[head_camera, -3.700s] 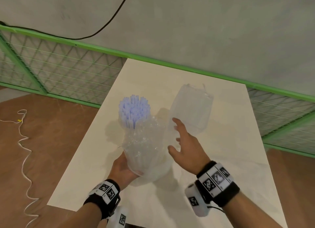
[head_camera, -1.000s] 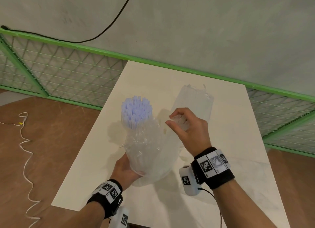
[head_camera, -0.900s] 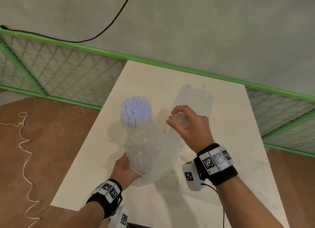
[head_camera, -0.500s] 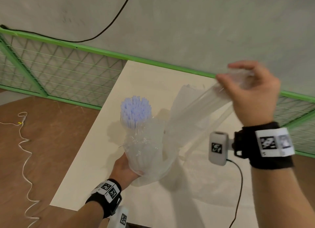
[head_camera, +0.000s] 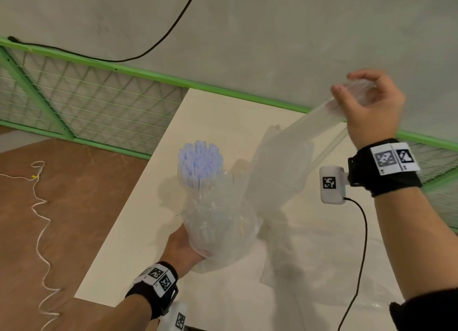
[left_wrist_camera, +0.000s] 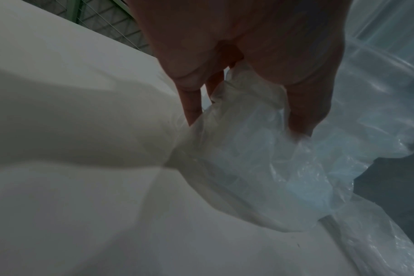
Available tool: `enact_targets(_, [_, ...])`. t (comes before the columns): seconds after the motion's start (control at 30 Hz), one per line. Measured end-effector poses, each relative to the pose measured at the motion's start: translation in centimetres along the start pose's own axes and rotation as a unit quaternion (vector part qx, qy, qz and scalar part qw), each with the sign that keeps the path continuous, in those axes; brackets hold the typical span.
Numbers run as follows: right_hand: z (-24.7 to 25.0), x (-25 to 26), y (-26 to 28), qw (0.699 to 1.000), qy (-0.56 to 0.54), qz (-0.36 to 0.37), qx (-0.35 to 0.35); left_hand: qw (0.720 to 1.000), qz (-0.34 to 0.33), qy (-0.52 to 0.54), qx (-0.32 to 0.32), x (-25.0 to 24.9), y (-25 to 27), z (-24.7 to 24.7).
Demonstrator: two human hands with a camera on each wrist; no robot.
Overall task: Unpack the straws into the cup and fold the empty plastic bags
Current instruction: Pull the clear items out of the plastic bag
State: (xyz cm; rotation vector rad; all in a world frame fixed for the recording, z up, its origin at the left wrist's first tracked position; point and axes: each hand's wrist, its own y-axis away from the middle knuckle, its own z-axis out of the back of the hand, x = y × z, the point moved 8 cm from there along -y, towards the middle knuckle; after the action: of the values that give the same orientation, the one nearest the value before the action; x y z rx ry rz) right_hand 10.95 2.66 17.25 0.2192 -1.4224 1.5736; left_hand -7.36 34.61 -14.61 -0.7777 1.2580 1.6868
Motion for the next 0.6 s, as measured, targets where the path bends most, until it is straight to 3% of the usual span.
enact_targets(0.23, [-5.1, -4.5, 2.6, 0.982, 0.074, -0.047, 0.169, 1.000, 0.008, 0.011, 0.006, -0.4, 0.1, -0.2])
enact_targets(0.4, [-4.4, -4.8, 1.2, 0.989, 0.052, -0.047, 0.126, 1.000, 0.011, 0.014, 0.009, -0.2, 0.1, -0.3])
enact_targets(0.47, [-4.5, -4.8, 0.6, 0.986, 0.066, -0.044, 0.144, 1.000, 0.012, 0.010, 0.006, -0.1, 0.0, -0.3])
enact_targets(0.6, [-7.5, -5.6, 2.6, 0.947, 0.158, -0.031, 0.279, 1.000, 0.010, 0.006, 0.005, 0.0, -0.1, -0.2])
